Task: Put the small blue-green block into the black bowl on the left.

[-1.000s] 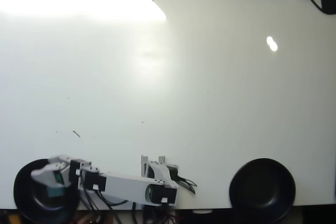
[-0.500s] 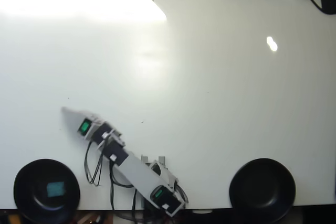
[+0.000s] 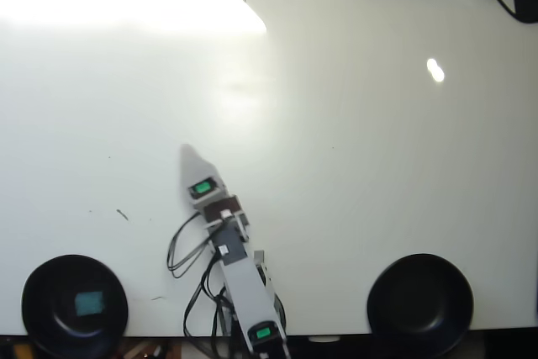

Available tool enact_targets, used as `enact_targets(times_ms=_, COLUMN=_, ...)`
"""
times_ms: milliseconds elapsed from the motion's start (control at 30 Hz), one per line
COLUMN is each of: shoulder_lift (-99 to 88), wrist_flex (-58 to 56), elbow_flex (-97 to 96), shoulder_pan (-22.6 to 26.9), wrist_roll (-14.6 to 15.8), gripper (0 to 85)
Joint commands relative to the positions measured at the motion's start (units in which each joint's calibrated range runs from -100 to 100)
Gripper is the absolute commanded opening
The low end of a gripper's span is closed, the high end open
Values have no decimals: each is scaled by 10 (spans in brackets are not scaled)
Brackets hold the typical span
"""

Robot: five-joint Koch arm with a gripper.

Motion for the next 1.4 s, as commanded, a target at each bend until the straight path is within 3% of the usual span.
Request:
enact_targets(times_ms=0, shoulder_lift=-58, wrist_flex=33, elbow_flex=-19, shoulder_pan=-25, wrist_roll=0, gripper=432)
enact_targets(times_ms=367, shoulder_lift=-185, wrist_flex=22, elbow_flex=-148, shoulder_pan=-81, wrist_roll=4, gripper=445)
enact_targets(times_ms=533, shoulder_lift=-190, wrist_flex=98, elbow_flex=-231, shoulder_pan=-110, wrist_roll=1, gripper=457)
enact_targets(times_ms=1367, shoulder_lift=-187, wrist_flex=118, elbow_flex=-342, shoulder_pan=-150, wrist_roll=5, gripper=478)
